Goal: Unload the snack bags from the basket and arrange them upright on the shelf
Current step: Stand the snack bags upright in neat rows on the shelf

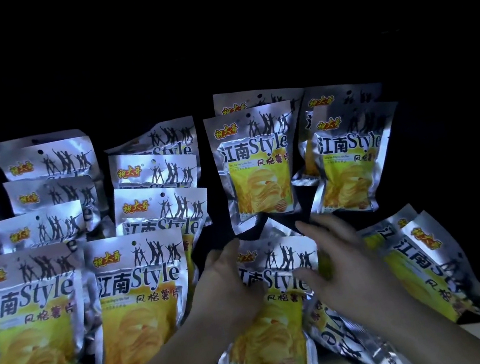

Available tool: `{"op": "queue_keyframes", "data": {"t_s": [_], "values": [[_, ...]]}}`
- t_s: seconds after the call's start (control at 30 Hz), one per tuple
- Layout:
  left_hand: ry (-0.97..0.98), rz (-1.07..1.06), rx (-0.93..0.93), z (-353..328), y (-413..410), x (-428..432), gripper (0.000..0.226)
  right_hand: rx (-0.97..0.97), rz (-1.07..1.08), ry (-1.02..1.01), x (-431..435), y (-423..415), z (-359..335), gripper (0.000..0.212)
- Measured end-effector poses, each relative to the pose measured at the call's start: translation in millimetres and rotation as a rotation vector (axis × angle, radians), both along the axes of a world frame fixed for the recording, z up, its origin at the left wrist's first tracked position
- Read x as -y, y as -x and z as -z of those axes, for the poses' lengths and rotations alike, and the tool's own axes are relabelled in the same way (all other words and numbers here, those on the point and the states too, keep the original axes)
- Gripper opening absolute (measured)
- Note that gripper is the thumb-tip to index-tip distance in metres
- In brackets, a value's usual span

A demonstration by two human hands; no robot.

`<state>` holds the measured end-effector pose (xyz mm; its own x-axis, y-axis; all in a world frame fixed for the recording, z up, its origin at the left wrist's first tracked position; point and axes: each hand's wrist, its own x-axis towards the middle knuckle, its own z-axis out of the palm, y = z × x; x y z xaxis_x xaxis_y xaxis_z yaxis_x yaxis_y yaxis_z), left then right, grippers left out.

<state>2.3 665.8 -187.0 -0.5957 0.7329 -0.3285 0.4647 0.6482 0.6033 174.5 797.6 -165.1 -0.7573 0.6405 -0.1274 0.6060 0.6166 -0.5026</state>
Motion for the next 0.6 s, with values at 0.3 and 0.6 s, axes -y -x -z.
{"op": "queue_keyframes", "data": {"t_s": [0.3,0.6], "values": [[-0.044,0.034,-0.167,-23,-12,3,0.081,0.108,0.086,-0.052,15,-45,-6,0.071],[-0.583,-0.274,0.484,-75,11,-3,0.046,-0.379,0.137,0.323,29,-25,-33,0.034]]}}
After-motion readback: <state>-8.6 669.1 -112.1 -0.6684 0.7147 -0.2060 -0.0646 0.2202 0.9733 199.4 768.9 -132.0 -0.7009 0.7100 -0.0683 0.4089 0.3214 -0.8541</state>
